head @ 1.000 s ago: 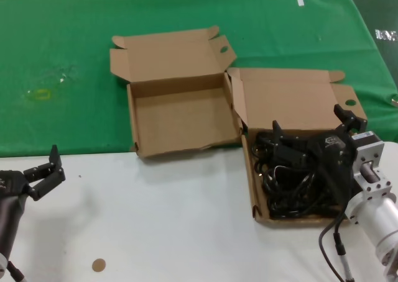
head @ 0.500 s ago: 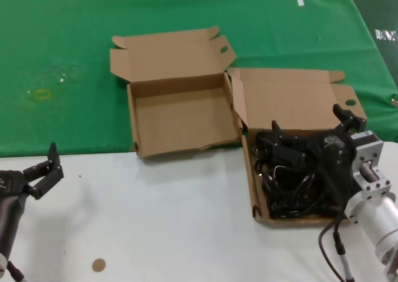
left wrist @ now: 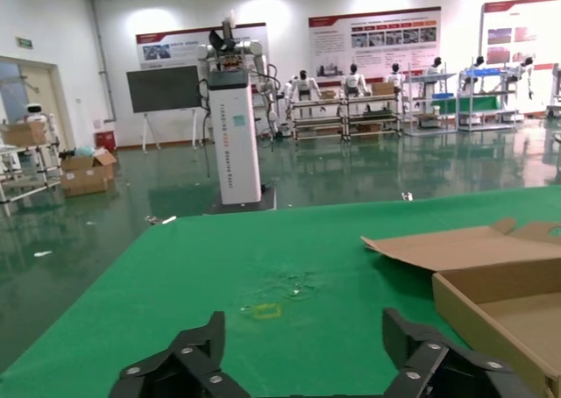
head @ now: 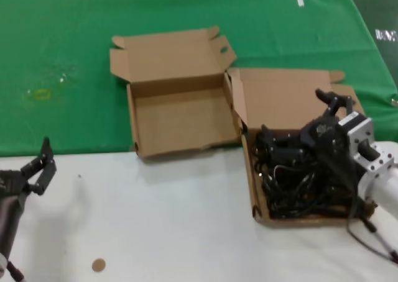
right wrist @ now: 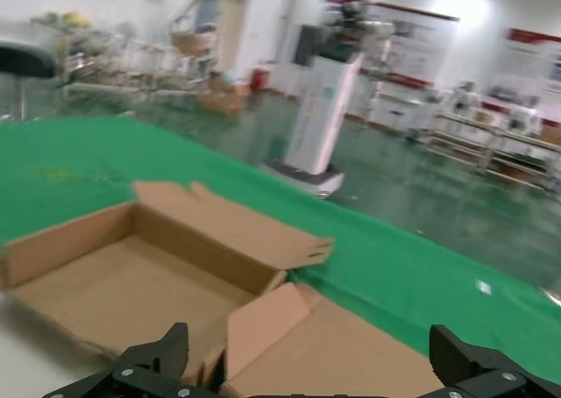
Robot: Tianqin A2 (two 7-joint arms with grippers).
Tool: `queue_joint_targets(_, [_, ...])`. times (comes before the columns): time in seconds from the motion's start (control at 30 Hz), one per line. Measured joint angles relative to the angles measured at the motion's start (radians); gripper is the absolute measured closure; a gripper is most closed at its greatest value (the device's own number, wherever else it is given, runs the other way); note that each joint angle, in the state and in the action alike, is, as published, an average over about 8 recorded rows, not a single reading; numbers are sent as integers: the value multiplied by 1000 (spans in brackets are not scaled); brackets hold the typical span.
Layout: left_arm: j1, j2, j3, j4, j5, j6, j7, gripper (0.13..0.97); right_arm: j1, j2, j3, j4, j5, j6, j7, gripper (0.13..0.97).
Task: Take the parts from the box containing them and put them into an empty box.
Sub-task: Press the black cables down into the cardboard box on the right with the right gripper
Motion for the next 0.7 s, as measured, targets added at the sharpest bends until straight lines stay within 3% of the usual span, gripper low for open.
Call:
queue_joint_targets(0.13, [0,0,0,0,0,0,0,385,111,125,-106,-11,-58,-103,62,129])
queue_joint_targets(0.33, [0,0,0,0,0,0,0,551,304,258,-208,-51,-212,-356,133,129])
queue_joint_targets(0.7, [0,0,0,0,0,0,0,791,572,290,-240,-142,-405,-819,44,129])
